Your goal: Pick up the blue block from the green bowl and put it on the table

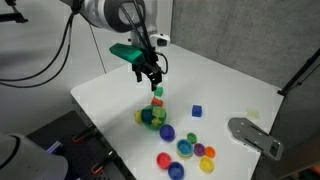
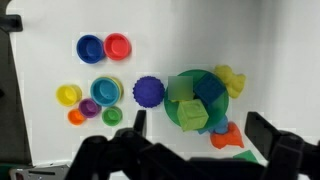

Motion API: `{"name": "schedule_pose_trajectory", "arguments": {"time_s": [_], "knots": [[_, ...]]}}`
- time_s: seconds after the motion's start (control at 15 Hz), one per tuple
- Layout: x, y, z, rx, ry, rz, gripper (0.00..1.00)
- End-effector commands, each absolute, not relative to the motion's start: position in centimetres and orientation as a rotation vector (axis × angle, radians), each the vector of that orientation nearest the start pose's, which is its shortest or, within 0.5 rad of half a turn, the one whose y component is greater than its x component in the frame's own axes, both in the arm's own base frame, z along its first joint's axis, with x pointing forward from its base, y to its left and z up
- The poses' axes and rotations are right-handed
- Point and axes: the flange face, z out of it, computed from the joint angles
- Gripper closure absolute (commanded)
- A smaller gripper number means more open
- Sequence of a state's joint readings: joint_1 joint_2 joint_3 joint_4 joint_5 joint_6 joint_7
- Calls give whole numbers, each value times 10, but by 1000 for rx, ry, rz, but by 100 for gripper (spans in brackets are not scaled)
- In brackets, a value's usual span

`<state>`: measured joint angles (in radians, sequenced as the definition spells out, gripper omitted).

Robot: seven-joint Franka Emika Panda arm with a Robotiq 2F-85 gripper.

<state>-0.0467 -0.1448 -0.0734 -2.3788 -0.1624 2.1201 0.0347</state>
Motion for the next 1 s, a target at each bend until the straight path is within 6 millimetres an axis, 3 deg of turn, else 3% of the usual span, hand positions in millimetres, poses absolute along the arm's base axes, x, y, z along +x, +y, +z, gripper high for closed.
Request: {"name": "schedule_pose_trajectory", "arguments": {"time_s": [0.0, 0.47, 0.93], "knots": [[469, -59, 350, -3220, 79, 125, 0], [468, -53, 291, -3118, 249, 18, 0], [469, -49, 213, -3132, 342, -13, 0]]}}
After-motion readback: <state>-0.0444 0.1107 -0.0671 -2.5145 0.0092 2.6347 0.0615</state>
